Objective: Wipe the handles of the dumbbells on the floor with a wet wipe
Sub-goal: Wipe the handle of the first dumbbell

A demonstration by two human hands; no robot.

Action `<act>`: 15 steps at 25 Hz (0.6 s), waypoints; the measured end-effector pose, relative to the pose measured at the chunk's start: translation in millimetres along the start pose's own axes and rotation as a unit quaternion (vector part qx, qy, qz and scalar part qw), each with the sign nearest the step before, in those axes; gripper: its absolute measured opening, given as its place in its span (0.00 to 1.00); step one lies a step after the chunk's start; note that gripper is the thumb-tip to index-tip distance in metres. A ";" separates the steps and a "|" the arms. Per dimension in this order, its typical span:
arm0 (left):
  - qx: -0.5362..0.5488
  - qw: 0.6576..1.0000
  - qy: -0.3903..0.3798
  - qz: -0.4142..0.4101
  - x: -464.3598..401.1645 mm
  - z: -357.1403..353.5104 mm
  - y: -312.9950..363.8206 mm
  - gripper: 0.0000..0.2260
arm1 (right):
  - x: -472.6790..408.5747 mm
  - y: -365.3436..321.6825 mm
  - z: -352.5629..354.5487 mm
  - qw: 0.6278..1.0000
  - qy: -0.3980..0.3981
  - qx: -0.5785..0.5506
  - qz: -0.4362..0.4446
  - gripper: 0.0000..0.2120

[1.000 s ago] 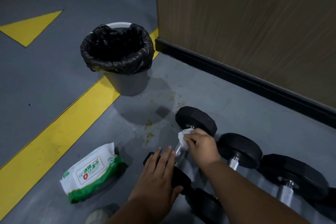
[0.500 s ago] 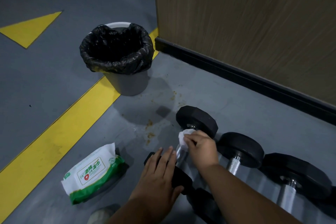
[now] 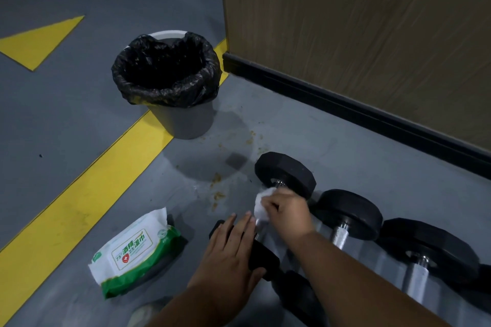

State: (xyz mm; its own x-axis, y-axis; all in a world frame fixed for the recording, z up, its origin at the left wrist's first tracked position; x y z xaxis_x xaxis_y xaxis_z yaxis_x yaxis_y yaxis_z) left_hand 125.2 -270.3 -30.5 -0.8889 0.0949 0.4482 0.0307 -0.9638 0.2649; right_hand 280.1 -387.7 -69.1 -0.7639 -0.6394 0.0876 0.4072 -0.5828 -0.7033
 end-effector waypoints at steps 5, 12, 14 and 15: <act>0.000 1.000 -0.018 0.000 -1.4 -1.7 -3.2 0.39 | 15.1 -3.6 -10.4 0.982 -0.139 0.046 0.119 0.09; -0.003 1.000 -0.010 -0.007 0.4 3.0 -7.9 0.38 | 1.3 0.7 -4.7 0.997 -0.076 -0.011 -0.001 0.09; -0.004 1.000 -0.003 -0.012 -1.0 4.5 -8.6 0.39 | 22.4 -11.8 -12.5 0.986 -0.157 -0.033 0.049 0.11; 0.004 1.000 -0.001 -0.016 -1.7 3.5 -9.8 0.39 | 23.4 -13.0 -11.7 0.981 -0.170 -0.011 0.088 0.10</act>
State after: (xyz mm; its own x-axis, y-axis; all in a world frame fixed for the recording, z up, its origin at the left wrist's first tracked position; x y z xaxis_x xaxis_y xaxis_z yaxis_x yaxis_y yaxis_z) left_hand 128.1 -260.1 -30.8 -0.8885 0.1262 0.4411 0.0056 -0.9584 0.2854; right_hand 251.1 -389.2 -66.1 -0.4698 -0.8619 0.1910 0.5049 -0.4398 -0.7427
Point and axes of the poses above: each hand's wrist, its own x-axis away from the middle knuckle, its own z-axis out of the back of the hand, y = z × x, the point moved 2 cm from there along -x, towards the middle knuckle, and after that the axes turned 15 degrees about -y, right-handed, at the moved point
